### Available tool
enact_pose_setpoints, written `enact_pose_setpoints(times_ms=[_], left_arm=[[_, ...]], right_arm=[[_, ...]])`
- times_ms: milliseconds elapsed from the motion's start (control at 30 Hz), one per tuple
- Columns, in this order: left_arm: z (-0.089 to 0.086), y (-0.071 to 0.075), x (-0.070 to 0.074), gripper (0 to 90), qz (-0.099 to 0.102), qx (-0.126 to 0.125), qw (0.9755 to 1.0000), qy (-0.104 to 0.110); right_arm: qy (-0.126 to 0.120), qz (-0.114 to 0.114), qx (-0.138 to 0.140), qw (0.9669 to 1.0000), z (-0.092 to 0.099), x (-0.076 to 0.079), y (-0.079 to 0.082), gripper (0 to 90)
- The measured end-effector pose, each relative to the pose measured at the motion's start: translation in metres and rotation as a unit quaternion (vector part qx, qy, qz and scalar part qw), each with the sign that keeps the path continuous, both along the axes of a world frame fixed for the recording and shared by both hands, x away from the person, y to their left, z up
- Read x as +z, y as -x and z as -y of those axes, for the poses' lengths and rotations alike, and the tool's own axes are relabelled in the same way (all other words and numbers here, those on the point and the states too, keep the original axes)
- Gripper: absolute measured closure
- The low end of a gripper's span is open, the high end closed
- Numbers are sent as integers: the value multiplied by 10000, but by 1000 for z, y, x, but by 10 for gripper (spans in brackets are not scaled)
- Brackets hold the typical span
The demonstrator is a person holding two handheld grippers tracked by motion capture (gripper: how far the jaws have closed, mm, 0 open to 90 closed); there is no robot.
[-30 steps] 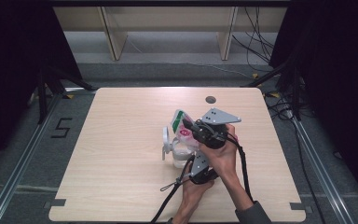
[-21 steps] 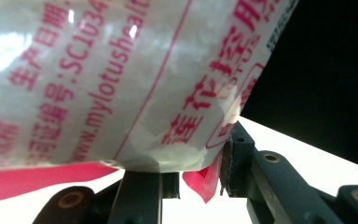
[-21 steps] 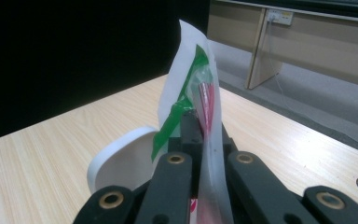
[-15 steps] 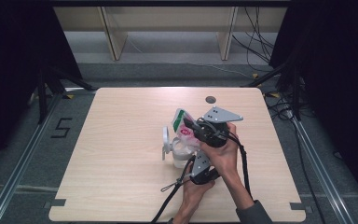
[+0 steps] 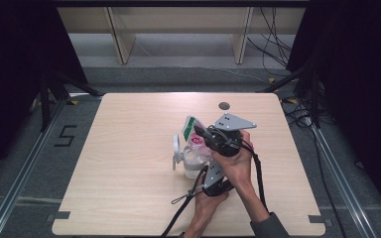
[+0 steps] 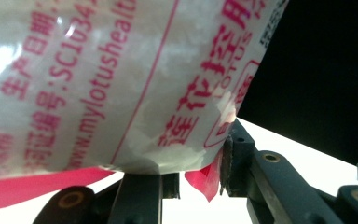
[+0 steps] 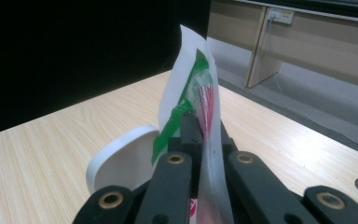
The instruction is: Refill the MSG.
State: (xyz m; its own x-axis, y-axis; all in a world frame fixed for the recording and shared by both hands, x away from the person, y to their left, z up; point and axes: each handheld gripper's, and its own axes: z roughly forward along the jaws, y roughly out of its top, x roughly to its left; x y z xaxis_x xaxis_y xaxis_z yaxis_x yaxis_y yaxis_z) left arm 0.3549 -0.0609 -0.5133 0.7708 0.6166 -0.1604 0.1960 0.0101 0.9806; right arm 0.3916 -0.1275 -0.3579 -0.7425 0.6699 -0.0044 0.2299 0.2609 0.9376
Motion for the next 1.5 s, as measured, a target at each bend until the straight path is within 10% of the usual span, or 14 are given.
enact_pose_setpoints(times_ms=[1500], left_arm=[[0, 0, 1, 724, 77, 11, 9999, -64]], right_arm=[[-39, -38, 34, 10000, -1, 1, -5, 894]])
